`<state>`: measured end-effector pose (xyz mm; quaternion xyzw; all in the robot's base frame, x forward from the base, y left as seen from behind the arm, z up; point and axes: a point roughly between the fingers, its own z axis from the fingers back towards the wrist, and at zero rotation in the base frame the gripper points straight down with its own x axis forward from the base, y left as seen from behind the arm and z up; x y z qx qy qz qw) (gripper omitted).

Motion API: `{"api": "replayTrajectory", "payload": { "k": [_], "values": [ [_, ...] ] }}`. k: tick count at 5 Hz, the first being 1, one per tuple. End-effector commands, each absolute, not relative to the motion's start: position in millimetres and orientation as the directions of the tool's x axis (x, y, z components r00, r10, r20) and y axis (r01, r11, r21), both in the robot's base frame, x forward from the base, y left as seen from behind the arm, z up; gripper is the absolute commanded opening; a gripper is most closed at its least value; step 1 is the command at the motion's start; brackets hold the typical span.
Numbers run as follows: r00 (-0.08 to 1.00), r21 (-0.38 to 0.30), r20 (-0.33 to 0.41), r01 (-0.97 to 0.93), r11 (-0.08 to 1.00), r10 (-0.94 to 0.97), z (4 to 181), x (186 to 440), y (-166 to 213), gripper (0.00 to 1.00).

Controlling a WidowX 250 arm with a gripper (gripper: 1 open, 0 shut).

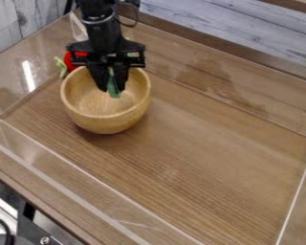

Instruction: Put the green block in the brown bowl

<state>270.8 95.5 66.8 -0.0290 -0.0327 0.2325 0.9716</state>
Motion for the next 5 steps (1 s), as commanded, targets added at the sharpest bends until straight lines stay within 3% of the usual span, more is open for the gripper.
{"api": "replayTrajectory", "payload": {
  "k": [1,2,3,5],
  "values": [
    [0.863,-0.071,0.068,-0.497,0.865,0.501,67.6,270.9,88.9,0.0],
    [0.863,-0.07,0.061,-0.498,0.864,0.502,70.4,263.5,91.9,1.0],
    [0.861,-0.073,0.053,-0.502,0.862,0.506,75.4,256.9,93.7,1.0],
    [0.845,-0.065,0.049,-0.529,0.846,0.532,69.3,256.7,93.3,1.0]
  ]
}}
